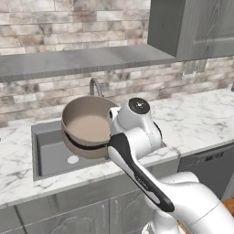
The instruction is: Move the pot and pan from the stove into the sink.
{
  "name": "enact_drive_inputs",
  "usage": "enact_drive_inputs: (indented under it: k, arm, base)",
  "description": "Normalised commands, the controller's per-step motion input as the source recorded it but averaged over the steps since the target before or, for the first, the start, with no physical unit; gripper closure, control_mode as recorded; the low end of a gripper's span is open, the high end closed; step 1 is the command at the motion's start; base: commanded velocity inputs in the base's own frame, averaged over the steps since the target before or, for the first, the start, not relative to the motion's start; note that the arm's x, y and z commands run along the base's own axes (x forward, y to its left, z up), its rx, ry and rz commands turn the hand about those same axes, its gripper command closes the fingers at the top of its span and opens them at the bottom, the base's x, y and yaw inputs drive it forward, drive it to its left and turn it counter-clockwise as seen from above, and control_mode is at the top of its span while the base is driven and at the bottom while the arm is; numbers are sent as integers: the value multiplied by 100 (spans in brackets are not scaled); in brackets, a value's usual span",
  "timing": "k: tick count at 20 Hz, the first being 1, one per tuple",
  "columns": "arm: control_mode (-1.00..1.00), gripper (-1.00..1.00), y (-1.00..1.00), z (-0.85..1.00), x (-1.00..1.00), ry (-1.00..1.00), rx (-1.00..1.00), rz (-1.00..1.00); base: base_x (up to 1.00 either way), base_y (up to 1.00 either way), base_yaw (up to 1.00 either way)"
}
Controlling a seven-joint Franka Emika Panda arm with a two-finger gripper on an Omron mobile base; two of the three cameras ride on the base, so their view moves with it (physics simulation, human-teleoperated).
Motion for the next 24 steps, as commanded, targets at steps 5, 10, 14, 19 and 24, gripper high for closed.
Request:
enact_drive_inputs:
  k: [5, 10, 14, 19, 24]
  arm:
    - [-100, 100, 33, -7, 0, 0, 0, 0]
    - [-100, 100, 66, -14, 4, 0, -1, -3]
    - [-100, 100, 11, -1, 2, 0, 0, 0]
    - [-100, 100, 2, -26, 23, 0, 0, 0]
    - [-100, 100, 6, -35, 46, 0, 0, -1]
  base:
    - [0, 0, 0]
    - [0, 0, 0]
    - [0, 0, 0]
    - [0, 0, 0]
    - [0, 0, 0]
